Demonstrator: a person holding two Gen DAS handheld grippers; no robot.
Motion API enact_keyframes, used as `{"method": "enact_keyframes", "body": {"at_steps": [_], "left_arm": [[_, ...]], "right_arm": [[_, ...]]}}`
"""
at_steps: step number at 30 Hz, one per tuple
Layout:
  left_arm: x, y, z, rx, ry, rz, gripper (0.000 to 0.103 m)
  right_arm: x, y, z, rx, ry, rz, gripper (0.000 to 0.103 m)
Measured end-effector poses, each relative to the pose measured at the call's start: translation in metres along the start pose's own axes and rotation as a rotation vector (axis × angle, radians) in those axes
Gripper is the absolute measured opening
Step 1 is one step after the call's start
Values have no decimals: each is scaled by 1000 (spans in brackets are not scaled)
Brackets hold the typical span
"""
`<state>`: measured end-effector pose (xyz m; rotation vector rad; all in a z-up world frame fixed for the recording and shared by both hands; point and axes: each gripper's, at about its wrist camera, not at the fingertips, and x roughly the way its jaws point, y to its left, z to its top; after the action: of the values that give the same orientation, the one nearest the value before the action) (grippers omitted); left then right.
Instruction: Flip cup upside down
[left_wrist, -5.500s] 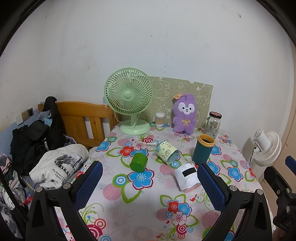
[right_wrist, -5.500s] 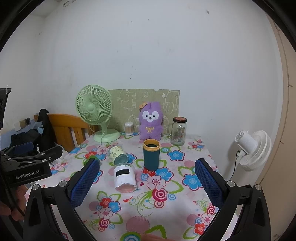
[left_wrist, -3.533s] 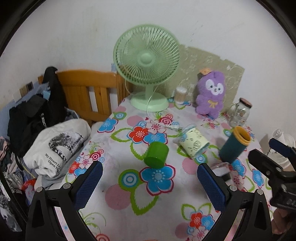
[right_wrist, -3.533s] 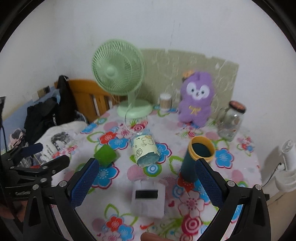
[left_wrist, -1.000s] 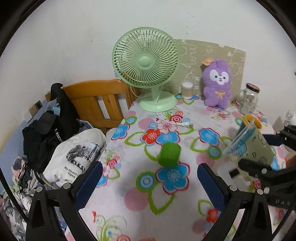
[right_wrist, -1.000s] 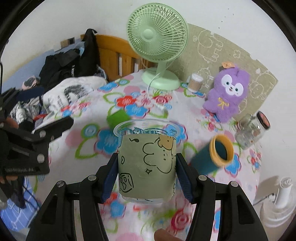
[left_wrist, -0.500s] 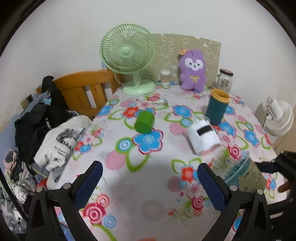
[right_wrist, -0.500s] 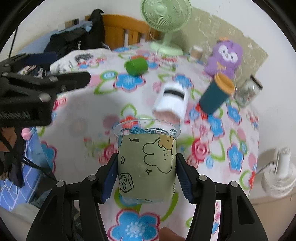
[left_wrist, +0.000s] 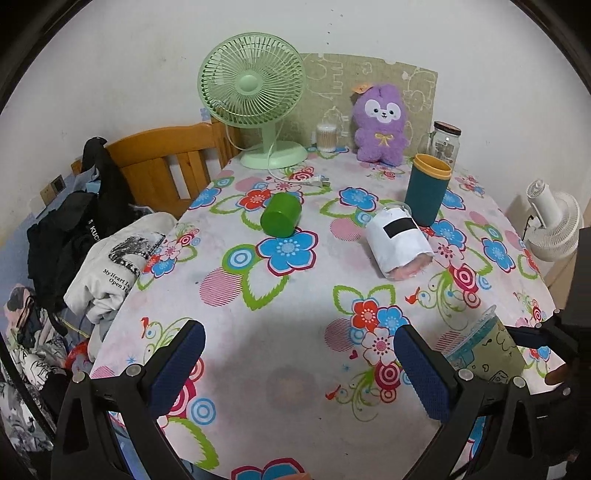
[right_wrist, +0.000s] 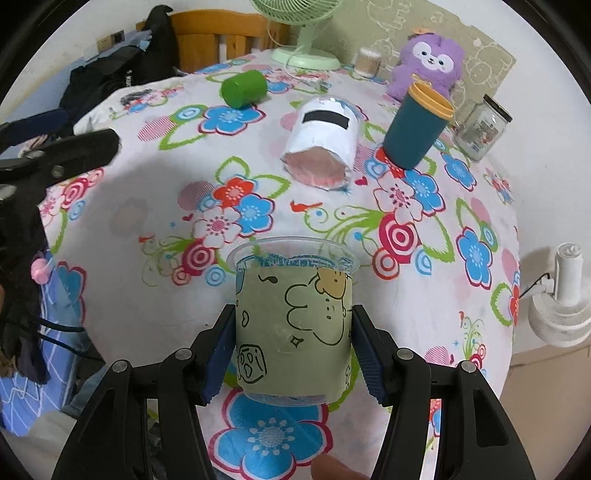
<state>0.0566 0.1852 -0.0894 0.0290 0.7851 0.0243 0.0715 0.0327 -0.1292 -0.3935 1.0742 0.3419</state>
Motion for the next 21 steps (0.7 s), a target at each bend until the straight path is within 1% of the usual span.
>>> {"method": "enact_keyframes", "body": {"at_steps": [4,7,10,11,12,17,21], "left_arm": [[3,2,-1,-10,9,-2,103],[6,4,-1,-11,21,-4,103],[7,5,0,-11,23,-2,103],[7,5,1,-10,21,-2,103],[7,6,2,-9,20,-2,103],[4,6,7,-4,40,-23,103],[-6,2,12,4,25,-27,103]], "right_arm": [[6,-1,2,-5,21,-15,64],[7,0,3,-2,28,-18,67],[3,0,5,-18,11,-12,75],[0,1,5,-23,1,-15,81],[-4,2,7,-30,-13,-16,85],[-24,0,12,-46,-63,34,88],[-41,-10,12,-29,-94,85,88]]}}
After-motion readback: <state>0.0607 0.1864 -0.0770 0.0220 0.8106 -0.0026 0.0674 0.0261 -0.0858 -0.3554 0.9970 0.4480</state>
